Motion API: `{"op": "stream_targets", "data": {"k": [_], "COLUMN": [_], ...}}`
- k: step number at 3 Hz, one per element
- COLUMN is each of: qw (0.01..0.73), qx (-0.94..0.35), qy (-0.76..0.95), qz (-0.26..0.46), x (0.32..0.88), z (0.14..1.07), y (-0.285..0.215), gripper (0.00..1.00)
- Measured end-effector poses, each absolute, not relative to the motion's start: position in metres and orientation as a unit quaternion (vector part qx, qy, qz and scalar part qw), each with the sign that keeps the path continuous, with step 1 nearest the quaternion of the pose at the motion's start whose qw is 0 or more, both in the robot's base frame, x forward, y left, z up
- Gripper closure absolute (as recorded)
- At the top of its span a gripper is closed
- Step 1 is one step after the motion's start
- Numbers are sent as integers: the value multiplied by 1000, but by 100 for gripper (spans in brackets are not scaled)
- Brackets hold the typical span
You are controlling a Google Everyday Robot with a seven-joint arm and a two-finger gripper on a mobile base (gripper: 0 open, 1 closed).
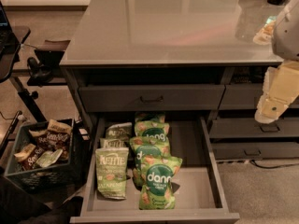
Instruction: Pick green jalapeno chip bag from middle drawer and place on counter
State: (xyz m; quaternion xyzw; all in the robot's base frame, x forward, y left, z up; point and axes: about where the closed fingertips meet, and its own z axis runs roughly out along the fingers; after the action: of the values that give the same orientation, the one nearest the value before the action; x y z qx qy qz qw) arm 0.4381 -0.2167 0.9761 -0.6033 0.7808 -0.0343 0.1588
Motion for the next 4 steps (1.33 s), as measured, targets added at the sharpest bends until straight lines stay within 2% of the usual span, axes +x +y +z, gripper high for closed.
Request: {"op": "stream_targets", "data": {"k": [2,4], "qw": [166,186], "qx": [-597,-584], "qy": [785,789], "qz": [-16,36], "x": [440,444], "z": [952,825], "y": [-211,-181], "gripper": [0,0]}}
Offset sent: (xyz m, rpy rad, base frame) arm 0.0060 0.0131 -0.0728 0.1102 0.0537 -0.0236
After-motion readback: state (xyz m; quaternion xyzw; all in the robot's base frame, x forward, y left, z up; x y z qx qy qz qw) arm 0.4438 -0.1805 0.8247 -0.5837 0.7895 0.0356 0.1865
